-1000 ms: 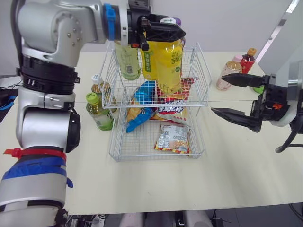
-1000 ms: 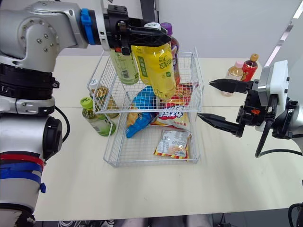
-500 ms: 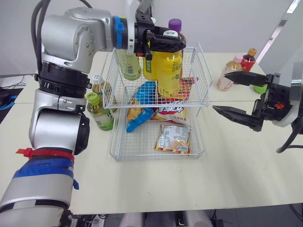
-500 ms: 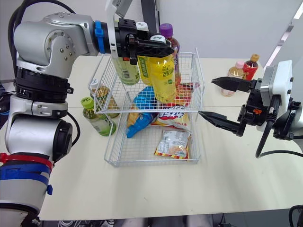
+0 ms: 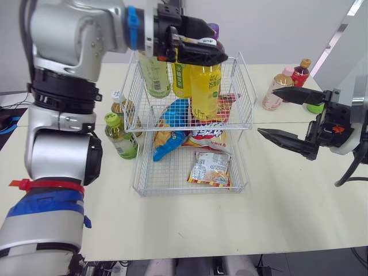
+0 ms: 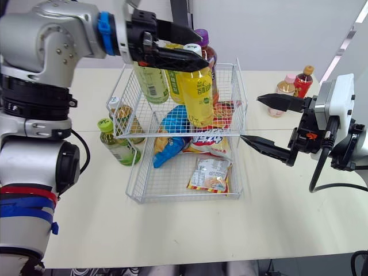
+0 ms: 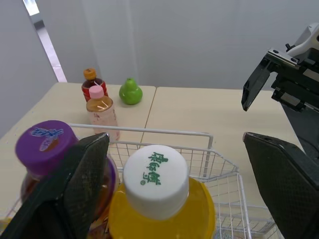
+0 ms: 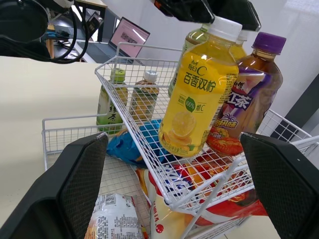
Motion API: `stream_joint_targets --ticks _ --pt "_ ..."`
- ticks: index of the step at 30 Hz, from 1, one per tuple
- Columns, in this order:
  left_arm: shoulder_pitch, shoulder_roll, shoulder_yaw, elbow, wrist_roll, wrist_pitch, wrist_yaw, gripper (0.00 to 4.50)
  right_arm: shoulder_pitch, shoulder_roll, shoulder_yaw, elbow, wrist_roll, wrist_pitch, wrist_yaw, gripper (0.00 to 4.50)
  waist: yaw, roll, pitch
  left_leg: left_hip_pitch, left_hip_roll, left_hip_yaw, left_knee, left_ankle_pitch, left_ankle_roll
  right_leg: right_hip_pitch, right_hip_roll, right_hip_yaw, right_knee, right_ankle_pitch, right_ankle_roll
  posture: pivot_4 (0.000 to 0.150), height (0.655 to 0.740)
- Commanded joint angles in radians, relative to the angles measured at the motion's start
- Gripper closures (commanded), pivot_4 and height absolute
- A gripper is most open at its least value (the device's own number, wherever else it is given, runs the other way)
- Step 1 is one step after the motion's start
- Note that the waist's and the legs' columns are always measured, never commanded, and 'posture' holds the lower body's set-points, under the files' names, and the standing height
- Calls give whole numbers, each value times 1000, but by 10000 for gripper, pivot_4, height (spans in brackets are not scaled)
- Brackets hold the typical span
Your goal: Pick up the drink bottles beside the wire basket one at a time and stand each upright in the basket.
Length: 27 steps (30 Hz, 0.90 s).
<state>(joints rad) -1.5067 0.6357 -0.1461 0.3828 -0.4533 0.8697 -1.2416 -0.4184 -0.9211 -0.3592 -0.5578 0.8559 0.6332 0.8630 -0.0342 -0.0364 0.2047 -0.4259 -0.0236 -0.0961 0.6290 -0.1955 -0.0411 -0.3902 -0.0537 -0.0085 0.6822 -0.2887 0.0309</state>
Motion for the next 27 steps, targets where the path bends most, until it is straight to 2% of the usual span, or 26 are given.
stream_joint_targets --ticks 1,7,12,15,19,21,24,27 --pt "-40 98 55 -63 -29 59 -57 245 -11 -17 -11 -24 12 -7 -7 0 -2 0 0 0 0 0 0 0 0 0 0 0 0 0 0 1500 7400" --pt "2 233 117 -113 -33 94 -54 245 -32 -21 5 -16 22 -4 8 0 1 0 0 0 0 0 0 0 0 0 0 0 0 0 0 1500 7400" --pt "153 397 257 -186 -54 124 -8 245 -78 -10 54 -19 65 11 24 0 -12 2 0 2 1 0 -1 0 0 1 0 0 1 0 0 1500 7400" --pt "270 454 341 -232 -52 110 49 245 -106 -6 89 -11 67 5 43 0 -13 2 0 2 1 -1 0 0 0 1 1 -1 1 0 0 1500 7400" --pt "505 546 495 -277 -58 104 71 245 -161 11 143 8 58 -1 63 0 -14 2 0 2 1 -1 0 0 0 1 0 0 1 0 0 1500 7400" --pt "662 577 615 -297 -53 95 70 245 -174 23 167 7 56 -1 68 0 -14 2 -1 2 1 0 0 0 0 1 0 0 1 0 0 1500 7400" --pt "892 577 781 -347 -53 80 57 245 -178 37 192 1 43 -10 74 0 -13 2 -1 2 2 -1 -1 0 0 1 0 0 1 0 0 1500 7400" --pt "1080 534 902 -390 -57 58 63 245 -186 58 208 -11 34 -13 59 0 -6 2 -1 2 1 -1 0 0 0 1 -1 0 1 0 -1 1500 7400"
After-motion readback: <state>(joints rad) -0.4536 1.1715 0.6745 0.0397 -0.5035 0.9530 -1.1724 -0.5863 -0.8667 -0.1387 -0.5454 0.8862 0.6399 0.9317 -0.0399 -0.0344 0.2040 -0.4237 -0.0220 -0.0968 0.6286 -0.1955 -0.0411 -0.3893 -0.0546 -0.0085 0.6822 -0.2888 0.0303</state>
